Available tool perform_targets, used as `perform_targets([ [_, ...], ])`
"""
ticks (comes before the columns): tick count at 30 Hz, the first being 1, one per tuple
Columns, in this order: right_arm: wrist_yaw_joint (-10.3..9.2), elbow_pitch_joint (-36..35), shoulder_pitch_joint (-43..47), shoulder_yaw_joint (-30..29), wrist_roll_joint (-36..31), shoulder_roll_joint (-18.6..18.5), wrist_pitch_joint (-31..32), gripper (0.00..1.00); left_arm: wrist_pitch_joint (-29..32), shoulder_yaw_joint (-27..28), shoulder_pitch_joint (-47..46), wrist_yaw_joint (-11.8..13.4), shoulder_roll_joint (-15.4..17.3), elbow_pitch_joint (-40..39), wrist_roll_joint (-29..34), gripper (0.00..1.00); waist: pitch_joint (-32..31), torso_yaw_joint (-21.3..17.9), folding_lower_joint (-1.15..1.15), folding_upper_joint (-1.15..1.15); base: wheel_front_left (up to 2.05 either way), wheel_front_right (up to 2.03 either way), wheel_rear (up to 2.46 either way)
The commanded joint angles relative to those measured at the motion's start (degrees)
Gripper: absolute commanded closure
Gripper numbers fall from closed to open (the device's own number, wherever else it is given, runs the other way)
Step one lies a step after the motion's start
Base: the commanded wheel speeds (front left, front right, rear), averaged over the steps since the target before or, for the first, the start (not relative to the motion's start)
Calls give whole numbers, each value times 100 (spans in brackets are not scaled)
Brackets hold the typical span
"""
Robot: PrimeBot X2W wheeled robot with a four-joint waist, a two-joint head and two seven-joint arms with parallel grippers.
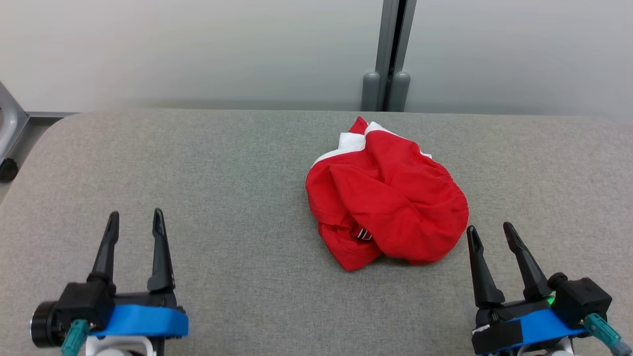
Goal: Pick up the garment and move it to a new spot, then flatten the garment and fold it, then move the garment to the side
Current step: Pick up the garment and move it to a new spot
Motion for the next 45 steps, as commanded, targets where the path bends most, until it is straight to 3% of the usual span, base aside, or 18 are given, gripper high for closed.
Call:
perform_targets([
  [1,3,26,79,-39,-51,-30,-17,0,-15,72,136,-47,-41,-25,90,0,-38,-6,0,1,0,0,0],
  [16,3,311,364,-191,-123,-30,-16,0,-15,348,680,-253,-313,116,490,0,-307,-67,0,1,0,0,0],
  [45,3,471,318,-163,-113,-30,-17,0,-15,520,598,-392,-404,264,677,0,-337,-208,0,1,0,0,0],
])
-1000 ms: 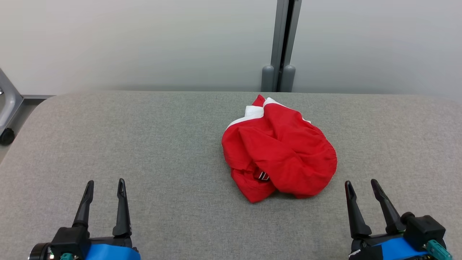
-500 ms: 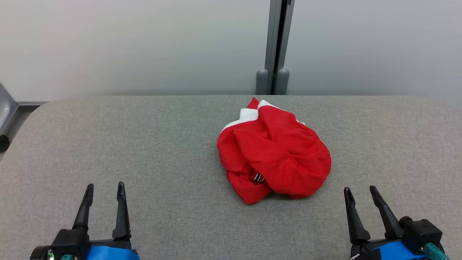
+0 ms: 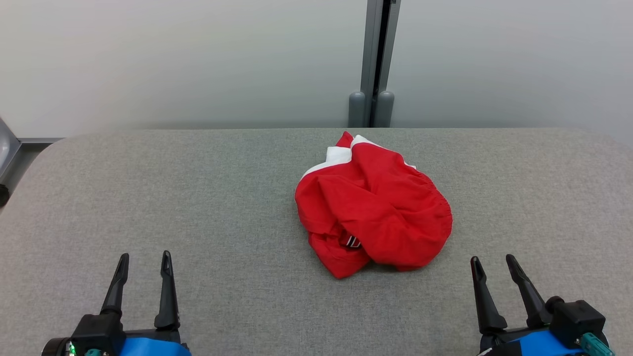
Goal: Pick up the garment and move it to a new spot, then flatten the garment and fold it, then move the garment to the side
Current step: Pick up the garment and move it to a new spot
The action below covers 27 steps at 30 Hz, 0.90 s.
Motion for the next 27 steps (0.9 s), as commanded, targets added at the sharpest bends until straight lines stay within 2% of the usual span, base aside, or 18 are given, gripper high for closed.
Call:
perform_targets([
  [1,3,9,-12,-10,-26,-29,-17,0,-15,30,-44,-24,0,3,21,0,2,-4,0,0,0,0,0],
  [6,3,2,-53,15,-6,-29,-17,0,-15,-44,-214,-30,1,62,63,0,46,-32,0,0,0,0,0],
  [12,3,-37,-208,114,-17,-30,-17,0,-15,-481,-1018,-67,176,208,80,0,249,-181,0,0,0,0,0],
  [17,3,-89,-356,135,-2,-31,-18,0,-15,-1276,-2088,-69,388,482,-95,0,533,-422,0,0,0,0,0],
  [22,3,-139,-502,124,57,-30,-17,0,-10,-2093,-3235,-65,589,1117,-439,0,853,-737,0,0,0,0,0],
  [27,3,-171,-615,85,145,-28,-17,0,411,-2858,-4199,-66,705,1787,-848,0,1132,-1029,0,0,0,0,0],
])
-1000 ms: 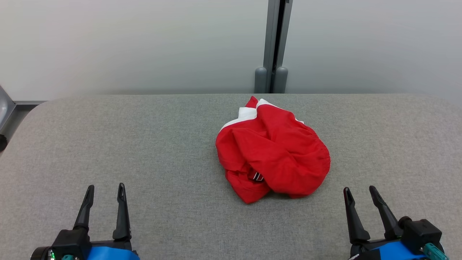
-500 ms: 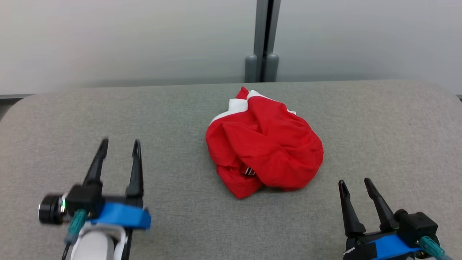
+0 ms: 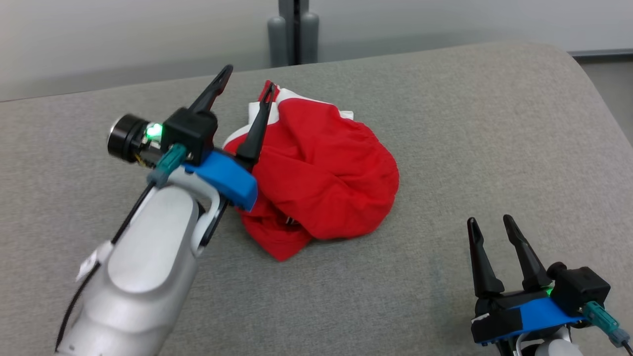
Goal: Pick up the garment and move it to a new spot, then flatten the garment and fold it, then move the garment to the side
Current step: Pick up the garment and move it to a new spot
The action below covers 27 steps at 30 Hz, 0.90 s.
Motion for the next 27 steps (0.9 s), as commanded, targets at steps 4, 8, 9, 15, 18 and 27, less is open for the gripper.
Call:
perform_targets([
  [4,3,-31,-137,-16,102,-27,-17,0,394,-507,-591,-12,76,432,-297,0,168,-183,-1,-2,0,0,0],
  [8,3,-31,-203,-14,137,-29,-17,0,963,-1004,-881,-12,78,849,-597,0,257,-301,-1,-2,0,0,0],
  [9,3,-30,-234,-18,144,-28,-17,0,1112,-1117,-908,-12,75,946,-693,0,270,-329,-1,-2,0,0,0],
  [15,3,-42,-340,-32,141,-28,-17,0,1866,-1702,-1042,-12,102,1350,-1153,0,334,-455,-1,-2,0,0,0],
  [18,3,-57,-376,-43,130,-28,-17,0,2306,-2002,-1063,-12,147,1588,-1324,0,370,-542,-1,-2,0,0,0],
  [27,3,-42,-383,24,205,-28,-17,0,2624,-2502,-1099,-12,139,1717,-1757,0,454,-710,-1,-2,0,0,0],
])
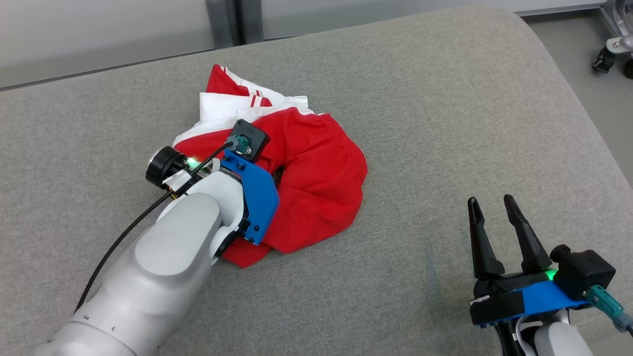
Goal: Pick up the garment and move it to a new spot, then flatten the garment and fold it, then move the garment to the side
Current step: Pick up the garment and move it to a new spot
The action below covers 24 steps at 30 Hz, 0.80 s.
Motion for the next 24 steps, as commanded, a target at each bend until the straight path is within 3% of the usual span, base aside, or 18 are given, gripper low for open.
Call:
perform_targets([
  [1,3,3,-67,18,31,-29,-17,0,19,-71,-116,-11,-4,36,-65,0,6,-25,0,0,0,0,0],
  [2,3,7,-74,29,40,-29,-17,0,-1,-102,-130,-11,-7,48,-104,47,8,-41,0,0,0,0,0],
  [3,3,9,-80,38,48,-29,-17,0,-67,-134,-163,-11,-13,49,-139,64,10,-54,0,0,0,0,0],
  [4,3,13,-89,47,55,-29,-17,0,-111,-170,-205,-11,-1,69,-146,100,8,-71,0,0,0,0,0],
  [13,3,86,-1,71,-1,-29,-17,0,-553,-414,-446,-11,-137,248,-321,100,-186,-110,0,0,0,0,0],
  [24,3,108,143,34,-39,-29,-17,0,-1511,-416,-1102,-11,-512,-260,-334,100,-450,50,0,0,0,0,0],
])
